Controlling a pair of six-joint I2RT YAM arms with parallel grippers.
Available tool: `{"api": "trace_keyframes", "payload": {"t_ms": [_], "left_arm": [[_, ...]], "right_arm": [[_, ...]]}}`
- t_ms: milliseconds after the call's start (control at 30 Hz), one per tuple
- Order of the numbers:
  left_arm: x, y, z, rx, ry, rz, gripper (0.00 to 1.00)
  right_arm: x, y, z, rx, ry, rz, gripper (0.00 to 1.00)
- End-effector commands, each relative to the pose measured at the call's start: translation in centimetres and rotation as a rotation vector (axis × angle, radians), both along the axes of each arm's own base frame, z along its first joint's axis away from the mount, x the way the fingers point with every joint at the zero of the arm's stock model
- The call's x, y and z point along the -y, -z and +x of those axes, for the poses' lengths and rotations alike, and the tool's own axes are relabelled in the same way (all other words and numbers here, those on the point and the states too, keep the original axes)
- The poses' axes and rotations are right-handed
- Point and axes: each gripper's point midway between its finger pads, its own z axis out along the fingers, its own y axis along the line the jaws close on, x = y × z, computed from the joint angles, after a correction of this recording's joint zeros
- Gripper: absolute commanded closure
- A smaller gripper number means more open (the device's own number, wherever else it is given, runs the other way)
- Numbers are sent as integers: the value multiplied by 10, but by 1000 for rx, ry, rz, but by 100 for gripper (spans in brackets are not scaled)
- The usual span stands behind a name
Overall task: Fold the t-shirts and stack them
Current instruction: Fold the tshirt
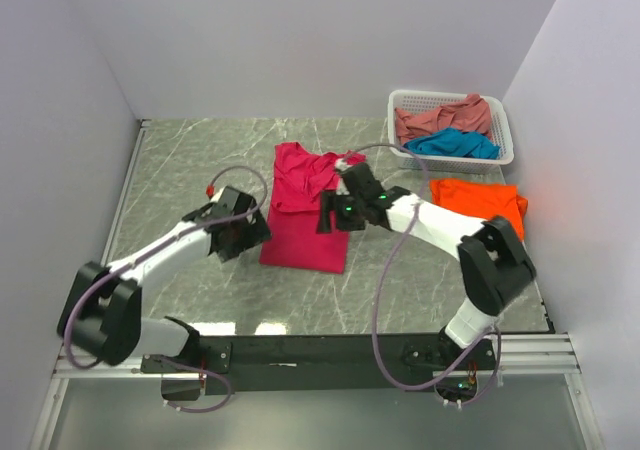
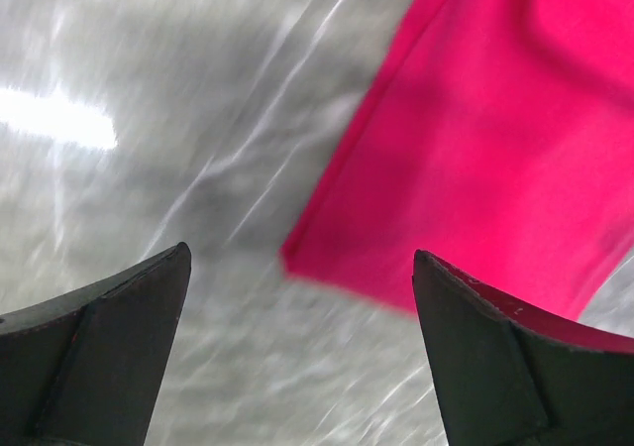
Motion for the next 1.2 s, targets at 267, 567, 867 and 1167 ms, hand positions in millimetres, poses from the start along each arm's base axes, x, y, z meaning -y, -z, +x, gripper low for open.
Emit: {"api": "trace_keyframes", "payload": {"t_ms": [267,567,867,1167], "left_arm": [[-27,-23,-38,72,-97,-27,1],[-26,-43,-34,137,-92,-56,1],[-2,-25,-26,118,-21,-135,1],[24,9,-10,12,50,-155,20]], "right_arm": [[-105,15,63,54,-94,4,26],[-104,1,151,253,118,-44,24],[-51,-85,130,342,194,-10,24],[14,-32,-21,96,193,151,27]]}}
